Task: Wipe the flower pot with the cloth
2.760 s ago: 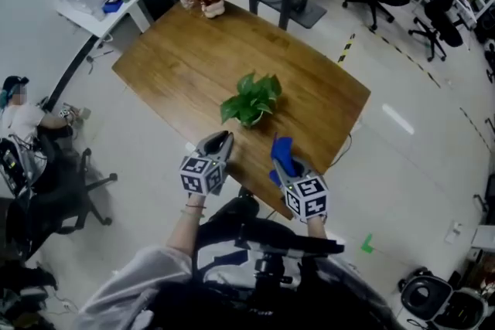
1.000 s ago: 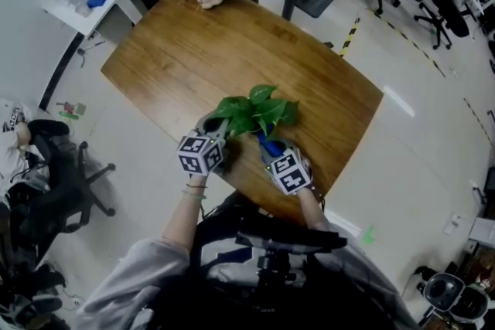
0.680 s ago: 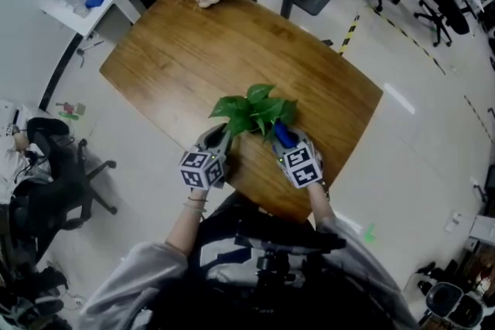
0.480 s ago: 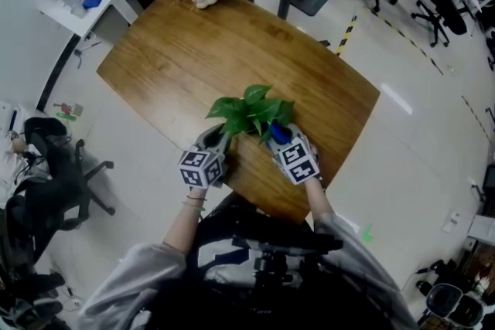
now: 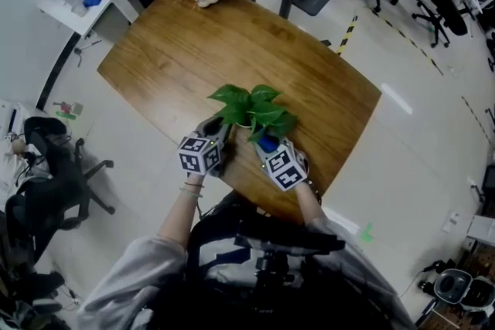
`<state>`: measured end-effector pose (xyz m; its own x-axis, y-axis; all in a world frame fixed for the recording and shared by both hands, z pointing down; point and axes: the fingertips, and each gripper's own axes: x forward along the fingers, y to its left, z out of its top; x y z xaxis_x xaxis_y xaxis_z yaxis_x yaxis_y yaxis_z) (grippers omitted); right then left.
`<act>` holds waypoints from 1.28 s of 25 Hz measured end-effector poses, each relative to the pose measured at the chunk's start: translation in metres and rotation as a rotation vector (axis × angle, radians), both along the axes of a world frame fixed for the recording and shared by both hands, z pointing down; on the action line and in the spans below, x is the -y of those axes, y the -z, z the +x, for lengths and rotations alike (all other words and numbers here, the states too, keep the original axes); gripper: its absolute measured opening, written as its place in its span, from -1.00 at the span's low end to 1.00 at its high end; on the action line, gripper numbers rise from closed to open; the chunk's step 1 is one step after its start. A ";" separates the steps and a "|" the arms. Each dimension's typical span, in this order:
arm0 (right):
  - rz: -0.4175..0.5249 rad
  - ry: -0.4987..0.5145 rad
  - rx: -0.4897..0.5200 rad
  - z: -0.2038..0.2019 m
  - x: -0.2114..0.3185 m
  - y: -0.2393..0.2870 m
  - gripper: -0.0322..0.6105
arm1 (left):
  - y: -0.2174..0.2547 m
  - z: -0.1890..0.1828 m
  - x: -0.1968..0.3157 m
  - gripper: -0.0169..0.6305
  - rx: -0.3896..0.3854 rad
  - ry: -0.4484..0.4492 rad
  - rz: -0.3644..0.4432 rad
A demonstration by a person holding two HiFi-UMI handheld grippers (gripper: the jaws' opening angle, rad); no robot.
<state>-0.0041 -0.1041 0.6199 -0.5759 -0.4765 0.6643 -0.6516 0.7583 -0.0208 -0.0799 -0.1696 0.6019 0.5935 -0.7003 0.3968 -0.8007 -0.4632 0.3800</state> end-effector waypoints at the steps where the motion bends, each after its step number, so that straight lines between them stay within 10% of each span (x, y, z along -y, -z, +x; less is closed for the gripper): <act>1: -0.005 0.001 0.003 -0.004 -0.001 -0.001 -0.68 | -0.001 -0.001 0.002 -0.78 0.002 0.001 -0.001; 16: 0.044 -0.063 -0.058 0.067 0.020 -0.002 -0.68 | 0.008 0.013 -0.027 -0.78 -0.065 0.009 0.024; 32: 0.061 0.095 -0.046 0.001 0.011 -0.001 -0.68 | 0.010 -0.009 0.005 -0.78 -0.071 0.025 0.018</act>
